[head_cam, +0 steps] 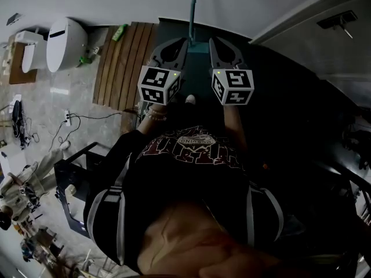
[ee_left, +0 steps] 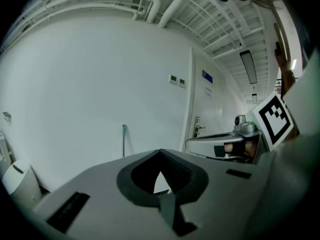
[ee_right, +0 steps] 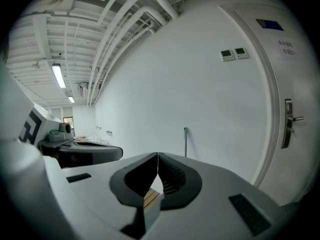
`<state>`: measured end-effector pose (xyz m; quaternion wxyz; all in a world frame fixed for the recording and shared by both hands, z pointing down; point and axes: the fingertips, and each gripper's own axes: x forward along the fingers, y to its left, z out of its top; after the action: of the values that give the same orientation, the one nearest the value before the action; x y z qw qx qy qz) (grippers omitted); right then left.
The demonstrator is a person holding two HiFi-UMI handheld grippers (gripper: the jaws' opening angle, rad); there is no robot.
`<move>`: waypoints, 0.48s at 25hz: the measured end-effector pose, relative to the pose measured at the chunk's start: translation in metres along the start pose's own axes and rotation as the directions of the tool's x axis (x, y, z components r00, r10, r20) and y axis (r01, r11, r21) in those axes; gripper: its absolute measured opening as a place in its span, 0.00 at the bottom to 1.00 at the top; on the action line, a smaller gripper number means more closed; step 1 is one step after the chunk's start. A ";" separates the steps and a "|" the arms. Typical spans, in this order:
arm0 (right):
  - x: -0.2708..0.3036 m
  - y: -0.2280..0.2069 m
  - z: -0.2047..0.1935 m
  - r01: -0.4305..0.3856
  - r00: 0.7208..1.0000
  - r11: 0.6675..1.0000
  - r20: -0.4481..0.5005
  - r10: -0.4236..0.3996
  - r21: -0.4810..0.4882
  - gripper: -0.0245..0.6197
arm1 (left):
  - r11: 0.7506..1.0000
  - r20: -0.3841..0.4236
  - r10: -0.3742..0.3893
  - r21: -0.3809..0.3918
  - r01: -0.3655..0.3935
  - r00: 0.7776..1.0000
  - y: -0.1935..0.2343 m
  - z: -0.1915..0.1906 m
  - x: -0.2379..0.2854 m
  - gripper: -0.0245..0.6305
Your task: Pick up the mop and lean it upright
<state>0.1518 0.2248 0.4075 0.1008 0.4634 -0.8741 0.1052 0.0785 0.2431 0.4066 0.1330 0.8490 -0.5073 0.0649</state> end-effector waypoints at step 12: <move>0.030 -0.006 0.008 0.016 1.000 1.000 -0.002 -0.016 0.010 0.07 | 1.000 0.004 -0.018 0.002 0.018 1.000 0.029 0.010 0.020 0.10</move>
<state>0.1392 0.1957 0.4091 0.1003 0.4707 -0.8697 0.1093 0.0621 0.2097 0.4068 0.1317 0.8537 -0.4999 0.0628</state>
